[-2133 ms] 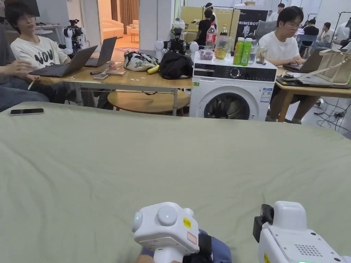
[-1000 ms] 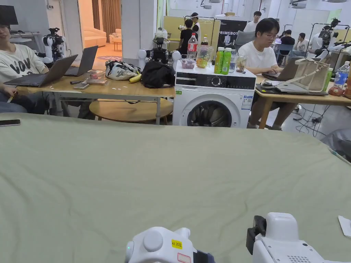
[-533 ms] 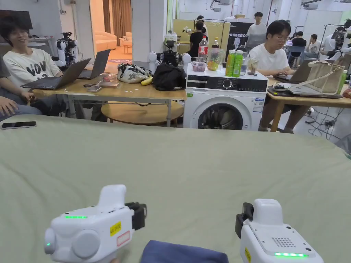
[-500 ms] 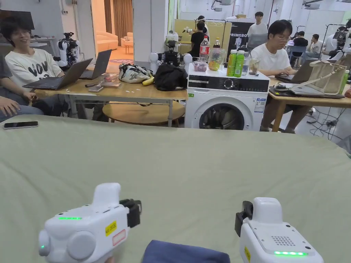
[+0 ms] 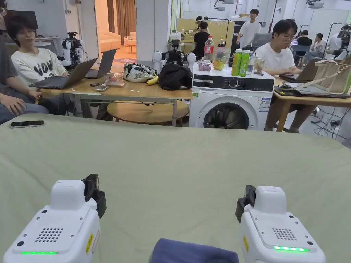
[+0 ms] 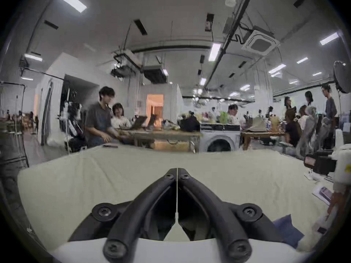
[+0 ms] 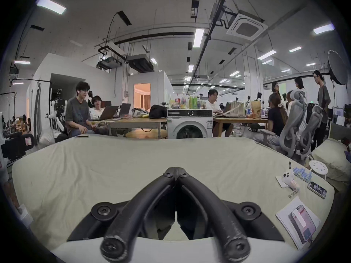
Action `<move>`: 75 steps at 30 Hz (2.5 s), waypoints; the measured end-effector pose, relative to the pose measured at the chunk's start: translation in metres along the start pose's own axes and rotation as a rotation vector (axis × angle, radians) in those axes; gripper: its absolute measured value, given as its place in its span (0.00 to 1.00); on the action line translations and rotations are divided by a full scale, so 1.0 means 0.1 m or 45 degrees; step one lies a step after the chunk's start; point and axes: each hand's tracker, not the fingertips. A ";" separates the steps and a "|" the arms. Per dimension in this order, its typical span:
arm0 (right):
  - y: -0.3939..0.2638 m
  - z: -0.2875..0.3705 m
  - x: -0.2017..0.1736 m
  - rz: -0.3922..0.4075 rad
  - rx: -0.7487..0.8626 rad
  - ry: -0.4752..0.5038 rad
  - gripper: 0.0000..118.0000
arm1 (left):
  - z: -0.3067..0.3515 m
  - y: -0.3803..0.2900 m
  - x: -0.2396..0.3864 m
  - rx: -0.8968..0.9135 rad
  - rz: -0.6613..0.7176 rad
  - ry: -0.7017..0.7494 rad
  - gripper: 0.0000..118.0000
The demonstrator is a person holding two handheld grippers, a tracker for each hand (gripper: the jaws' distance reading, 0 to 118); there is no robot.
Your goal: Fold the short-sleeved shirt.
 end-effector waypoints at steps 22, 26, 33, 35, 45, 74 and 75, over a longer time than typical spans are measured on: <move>-1.15 -0.06 0.00 0.038 -0.858 0.131 0.00 | 0.05 -0.24 -0.19 -0.302 0.123 -0.117 0.00; -1.05 -0.07 -0.01 0.040 -0.875 0.142 0.00 | -0.15 -0.38 -0.38 -0.665 0.343 -0.332 0.12; -1.05 -0.04 0.01 0.052 -0.869 0.163 0.00 | -0.55 -0.83 -0.57 -1.014 0.713 -0.628 0.63; -1.04 -0.05 0.03 0.041 -0.874 0.170 0.00 | -0.70 -0.96 -0.62 -1.095 0.839 -0.746 0.64; -1.05 -0.05 0.05 0.026 -0.874 0.181 0.00 | -1.22 -1.46 -0.31 -1.394 1.028 -0.994 0.64; -0.70 0.06 0.13 0.045 -0.465 0.128 0.00 | -1.21 -1.39 0.04 -1.386 1.083 -1.115 0.15; -0.62 0.05 0.14 0.056 -0.397 0.106 0.00 | -1.22 -1.31 0.02 -1.372 1.067 -1.120 0.15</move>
